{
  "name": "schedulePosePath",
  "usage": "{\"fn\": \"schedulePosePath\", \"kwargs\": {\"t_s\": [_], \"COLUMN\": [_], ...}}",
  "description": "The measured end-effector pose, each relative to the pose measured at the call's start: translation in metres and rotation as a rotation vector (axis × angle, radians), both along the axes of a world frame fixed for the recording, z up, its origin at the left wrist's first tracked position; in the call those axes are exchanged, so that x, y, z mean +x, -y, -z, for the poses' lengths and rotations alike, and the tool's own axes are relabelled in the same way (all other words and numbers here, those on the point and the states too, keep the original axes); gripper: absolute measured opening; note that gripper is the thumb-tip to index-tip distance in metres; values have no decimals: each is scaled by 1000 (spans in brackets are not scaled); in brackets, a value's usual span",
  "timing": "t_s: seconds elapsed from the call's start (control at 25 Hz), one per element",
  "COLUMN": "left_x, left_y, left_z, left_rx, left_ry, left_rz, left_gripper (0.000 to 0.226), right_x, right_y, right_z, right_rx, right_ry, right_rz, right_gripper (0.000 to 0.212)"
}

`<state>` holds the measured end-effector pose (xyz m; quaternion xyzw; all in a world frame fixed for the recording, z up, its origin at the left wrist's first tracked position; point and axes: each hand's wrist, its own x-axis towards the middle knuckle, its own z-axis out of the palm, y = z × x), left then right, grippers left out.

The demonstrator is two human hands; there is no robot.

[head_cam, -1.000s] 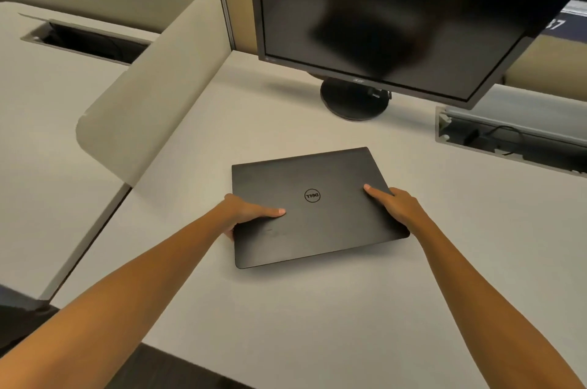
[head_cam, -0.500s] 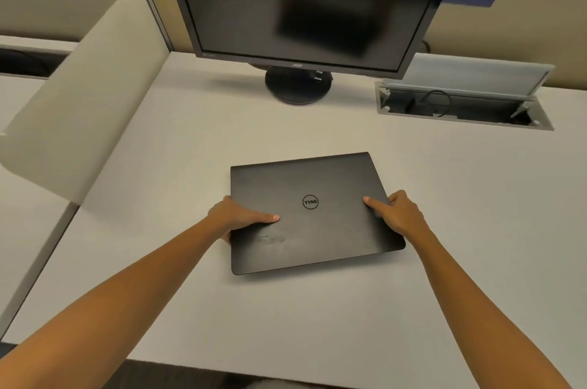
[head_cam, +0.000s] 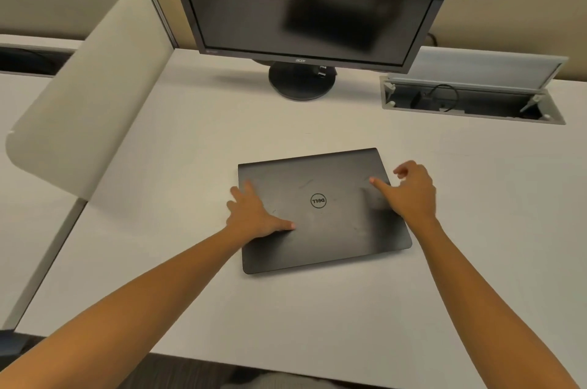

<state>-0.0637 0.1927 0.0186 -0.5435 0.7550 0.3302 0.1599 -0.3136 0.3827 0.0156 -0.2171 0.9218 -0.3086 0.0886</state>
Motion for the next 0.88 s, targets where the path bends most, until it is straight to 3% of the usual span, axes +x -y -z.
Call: {"fn": "schedulePosePath", "kwargs": {"t_s": [0.16, 0.28, 0.48, 0.88], "left_x": [-8, -2, 11, 11], "left_y": [-46, -52, -28, -21], "left_z": [16, 27, 25, 26], "left_rx": [-45, -82, -105, -124], "left_ry": [64, 85, 93, 84], "left_rz": [420, 582, 660, 716], "left_gripper": [168, 163, 153, 151], "right_x": [-13, -26, -41, -25], "right_y": [42, 72, 92, 73], "right_z": [-1, -2, 2, 10], "right_rx": [51, 181, 515, 364], "right_ry": [231, 245, 134, 130], "right_rz": [-222, -420, -506, -382], "right_gripper": [94, 112, 113, 108]}}
